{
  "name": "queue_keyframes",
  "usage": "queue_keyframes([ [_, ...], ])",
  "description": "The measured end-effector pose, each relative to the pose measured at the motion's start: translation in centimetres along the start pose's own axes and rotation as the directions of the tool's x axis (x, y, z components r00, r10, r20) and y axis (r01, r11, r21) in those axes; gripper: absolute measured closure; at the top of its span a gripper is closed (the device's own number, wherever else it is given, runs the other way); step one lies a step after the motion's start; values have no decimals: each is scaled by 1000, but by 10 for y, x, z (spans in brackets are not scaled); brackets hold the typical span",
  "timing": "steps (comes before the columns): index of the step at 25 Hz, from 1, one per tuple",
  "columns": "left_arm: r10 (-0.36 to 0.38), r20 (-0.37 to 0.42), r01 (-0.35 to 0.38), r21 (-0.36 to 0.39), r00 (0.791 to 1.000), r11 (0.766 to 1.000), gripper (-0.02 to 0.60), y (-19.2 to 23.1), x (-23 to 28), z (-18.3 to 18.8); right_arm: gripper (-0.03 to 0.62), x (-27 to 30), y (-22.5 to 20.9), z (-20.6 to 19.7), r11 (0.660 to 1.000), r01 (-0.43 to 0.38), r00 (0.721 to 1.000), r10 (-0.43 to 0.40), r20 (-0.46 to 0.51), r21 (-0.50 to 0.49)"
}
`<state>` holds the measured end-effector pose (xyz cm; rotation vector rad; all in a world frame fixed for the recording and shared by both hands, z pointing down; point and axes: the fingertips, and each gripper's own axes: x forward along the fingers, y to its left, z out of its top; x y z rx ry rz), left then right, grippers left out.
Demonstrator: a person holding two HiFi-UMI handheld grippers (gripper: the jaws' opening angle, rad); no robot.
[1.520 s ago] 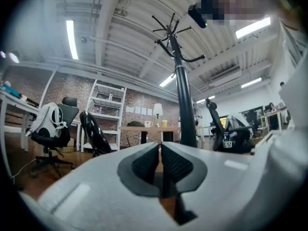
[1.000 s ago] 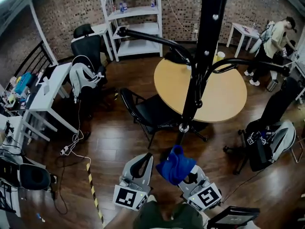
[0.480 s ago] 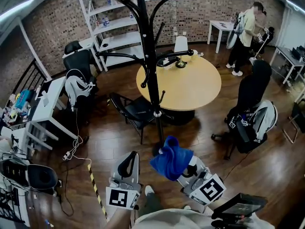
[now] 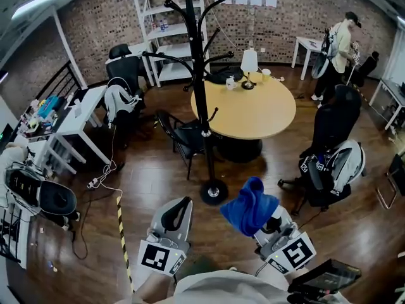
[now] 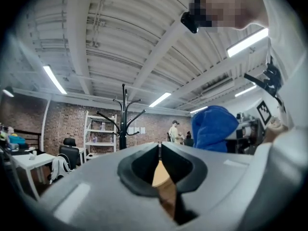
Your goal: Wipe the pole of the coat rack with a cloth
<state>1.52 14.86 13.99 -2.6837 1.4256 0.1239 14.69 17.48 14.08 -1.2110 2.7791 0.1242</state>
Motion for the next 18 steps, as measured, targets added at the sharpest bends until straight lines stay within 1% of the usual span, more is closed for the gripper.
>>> queue_keyframes([
  [3, 6, -25, -5, 18, 1000, 1000, 568, -13, -5, -8, 494, -8, 4, 5, 1000, 1, 1000, -1, 13, 7],
  [5, -15, -42, 16, 32, 999, 999, 566, -22, -10, -14, 494, -11, 9, 5, 1000, 1, 1000, -1, 11, 24],
  [8, -39, -54, 42, 70, 998, 997, 559, -22, -17, -16, 494, -8, 18, 6, 1000, -15, 1000, 15, 16, 25],
  [9, -37, -46, 40, 57, 998, 998, 541, -22, -18, -15, 494, -6, 21, 6, 1000, -24, 1000, 23, 14, 20],
  [12, -34, -13, 34, 3, 999, 999, 531, -26, -26, -10, 494, -6, 33, 5, 999, -47, 999, 47, 7, 5],
  [15, -38, -12, 38, -5, 999, 999, 465, -28, -40, -15, 494, -9, 45, 1, 998, -59, 998, 58, 3, 11],
  [17, -29, -4, 29, -16, 1000, 999, 443, -27, -46, -18, 494, -10, 50, -3, 998, -60, 998, 60, -3, 20],
  [18, -23, 0, 23, -23, 1000, 999, 412, -27, -49, -18, 494, -10, 52, -6, 998, -61, 998, 61, -7, 25],
])
